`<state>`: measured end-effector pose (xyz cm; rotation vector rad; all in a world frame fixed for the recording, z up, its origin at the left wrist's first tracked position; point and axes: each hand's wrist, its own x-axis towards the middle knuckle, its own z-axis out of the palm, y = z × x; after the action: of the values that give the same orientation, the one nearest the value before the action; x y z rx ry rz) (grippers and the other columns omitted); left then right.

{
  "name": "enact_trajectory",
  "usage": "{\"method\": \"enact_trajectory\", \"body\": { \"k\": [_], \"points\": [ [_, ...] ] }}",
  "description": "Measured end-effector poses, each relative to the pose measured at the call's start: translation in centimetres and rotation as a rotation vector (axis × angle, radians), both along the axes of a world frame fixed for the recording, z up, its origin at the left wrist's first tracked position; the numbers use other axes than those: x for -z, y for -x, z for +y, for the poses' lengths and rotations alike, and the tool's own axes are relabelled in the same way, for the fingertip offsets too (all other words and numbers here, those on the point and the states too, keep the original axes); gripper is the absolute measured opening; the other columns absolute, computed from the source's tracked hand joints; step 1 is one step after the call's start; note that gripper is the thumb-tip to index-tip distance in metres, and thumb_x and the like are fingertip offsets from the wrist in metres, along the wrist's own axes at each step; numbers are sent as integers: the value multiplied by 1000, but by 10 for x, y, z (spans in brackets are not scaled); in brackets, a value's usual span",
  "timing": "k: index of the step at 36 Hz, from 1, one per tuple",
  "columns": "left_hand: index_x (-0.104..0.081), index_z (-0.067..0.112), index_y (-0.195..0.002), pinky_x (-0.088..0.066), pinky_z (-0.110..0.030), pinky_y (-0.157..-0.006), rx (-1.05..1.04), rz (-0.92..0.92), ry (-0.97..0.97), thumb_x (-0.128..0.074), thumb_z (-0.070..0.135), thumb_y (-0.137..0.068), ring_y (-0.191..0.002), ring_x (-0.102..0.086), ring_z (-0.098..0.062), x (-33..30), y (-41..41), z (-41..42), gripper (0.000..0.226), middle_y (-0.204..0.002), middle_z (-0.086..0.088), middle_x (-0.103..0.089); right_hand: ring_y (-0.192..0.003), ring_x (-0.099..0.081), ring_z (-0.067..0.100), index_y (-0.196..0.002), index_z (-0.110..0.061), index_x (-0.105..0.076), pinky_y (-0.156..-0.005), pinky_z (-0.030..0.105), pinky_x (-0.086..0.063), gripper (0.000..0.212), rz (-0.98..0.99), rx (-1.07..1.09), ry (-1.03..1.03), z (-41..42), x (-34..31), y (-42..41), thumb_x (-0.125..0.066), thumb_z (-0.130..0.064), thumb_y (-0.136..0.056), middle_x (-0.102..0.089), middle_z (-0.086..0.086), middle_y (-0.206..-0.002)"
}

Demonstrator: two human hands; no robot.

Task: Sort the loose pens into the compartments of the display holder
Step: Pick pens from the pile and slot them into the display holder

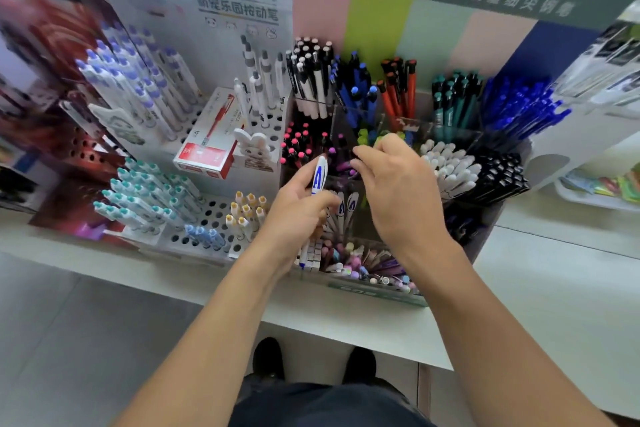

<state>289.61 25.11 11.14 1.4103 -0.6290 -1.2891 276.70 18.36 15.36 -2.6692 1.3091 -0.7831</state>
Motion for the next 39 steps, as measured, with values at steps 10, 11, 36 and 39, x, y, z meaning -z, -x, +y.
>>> {"method": "enact_trajectory", "body": {
  "k": [10,11,36,39],
  "points": [
    [-47,29,-146,-25,-18,-45,33,149,4,-51,-8,-87,-49,-30,-8,-5,-6,-4,70,-78,-3,-57,-95,-64,29,-107,-13,-74,-69,33,-40,17,376,-68,-131,-27,-38,-40,-60,-9,-99,-58,5,-98],
    [-46,28,-146,-23,-18,-45,41,154,5,-48,-10,-86,-49,-29,-8,-4,-6,-4,71,-75,0,-59,-94,-64,28,-106,-13,-74,-69,32,-41,16,373,-67,-137,-27,-37,-42,-61,-10,-99,-60,6,-100],
    [-55,8,-129,-22,-25,-45,-35,216,161,-27,9,-104,-51,-33,-11,-1,-30,23,38,-75,-6,-59,-82,-60,27,-92,-9,-66,-74,38,-48,28,105,245,-321,13,7,2,-66,-36,-98,-64,5,-85],
    [-57,4,-115,-24,-22,-45,-124,231,152,-24,12,-108,-52,-33,-11,-2,-38,23,34,-73,-6,-58,-75,-58,26,-91,-5,-69,-71,39,-50,30,-14,256,-397,8,17,-5,-65,-34,-100,-63,6,-79]
  ]
}}
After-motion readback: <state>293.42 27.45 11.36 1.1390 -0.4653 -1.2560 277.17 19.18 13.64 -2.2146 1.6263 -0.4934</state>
